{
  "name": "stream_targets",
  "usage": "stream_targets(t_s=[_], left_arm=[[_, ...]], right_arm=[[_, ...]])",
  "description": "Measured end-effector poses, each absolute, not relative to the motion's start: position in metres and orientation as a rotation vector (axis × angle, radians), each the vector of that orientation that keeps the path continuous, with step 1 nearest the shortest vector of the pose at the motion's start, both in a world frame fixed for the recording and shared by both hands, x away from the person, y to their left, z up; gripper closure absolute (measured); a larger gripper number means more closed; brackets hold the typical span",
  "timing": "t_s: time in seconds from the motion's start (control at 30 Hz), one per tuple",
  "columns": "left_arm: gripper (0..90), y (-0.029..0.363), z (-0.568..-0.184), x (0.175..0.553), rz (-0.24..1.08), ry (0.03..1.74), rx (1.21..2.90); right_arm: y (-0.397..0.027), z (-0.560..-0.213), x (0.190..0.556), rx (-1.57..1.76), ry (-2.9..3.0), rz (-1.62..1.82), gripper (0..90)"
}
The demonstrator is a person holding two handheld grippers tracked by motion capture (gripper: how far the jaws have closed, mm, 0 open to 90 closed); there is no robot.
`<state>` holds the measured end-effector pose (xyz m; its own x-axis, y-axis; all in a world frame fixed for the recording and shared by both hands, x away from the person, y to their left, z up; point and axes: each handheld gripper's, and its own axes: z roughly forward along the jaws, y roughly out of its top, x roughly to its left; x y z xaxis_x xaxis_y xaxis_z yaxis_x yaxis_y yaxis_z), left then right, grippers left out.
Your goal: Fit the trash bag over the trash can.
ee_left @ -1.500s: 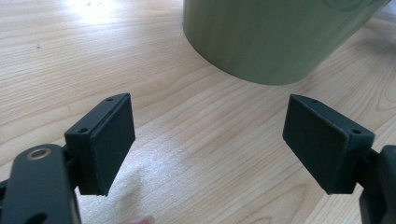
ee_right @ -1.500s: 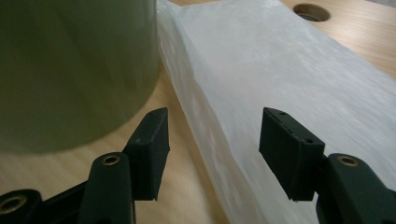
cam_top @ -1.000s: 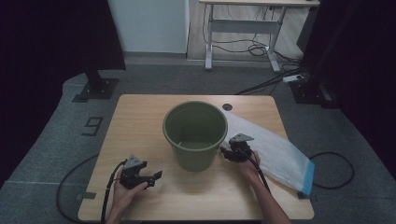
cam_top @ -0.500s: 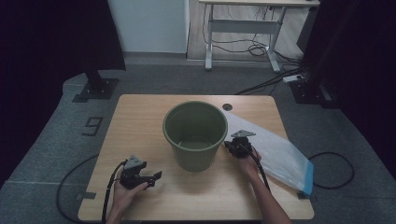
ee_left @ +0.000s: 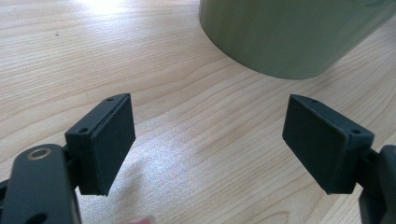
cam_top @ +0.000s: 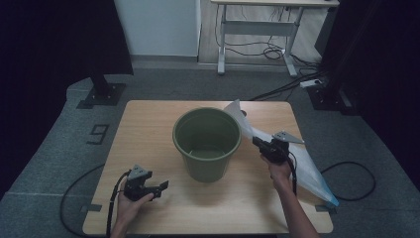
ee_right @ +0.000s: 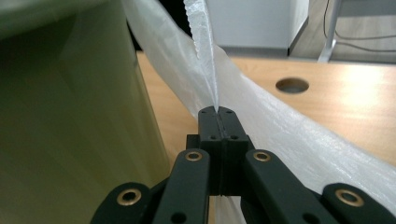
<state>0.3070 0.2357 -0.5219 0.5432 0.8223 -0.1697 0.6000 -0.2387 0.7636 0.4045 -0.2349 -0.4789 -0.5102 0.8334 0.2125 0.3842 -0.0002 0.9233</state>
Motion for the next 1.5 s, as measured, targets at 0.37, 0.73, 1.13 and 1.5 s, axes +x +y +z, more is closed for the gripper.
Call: stream_targets(t_s=[0.37,0.73,1.13,1.5], left_arm=[[17.1,0.237,-0.522,0.307,0.343,1.159,1.948],[17.0,0.238,-0.522,0.305,0.348,1.146,1.943],[17.0,0.240,-0.524,0.305,0.356,1.157,1.955],[17.0,0.240,-0.523,0.304,0.337,1.153,1.942]], right_arm=[[-0.248,-0.443,0.393,1.209,1.764,1.600,88.8],[-0.270,-0.399,0.381,1.136,1.638,1.629,88.8],[-0.286,-0.366,0.368,1.076,1.555,1.654,88.9],[-0.275,-0.345,0.352,1.022,1.530,1.760,88.8]])
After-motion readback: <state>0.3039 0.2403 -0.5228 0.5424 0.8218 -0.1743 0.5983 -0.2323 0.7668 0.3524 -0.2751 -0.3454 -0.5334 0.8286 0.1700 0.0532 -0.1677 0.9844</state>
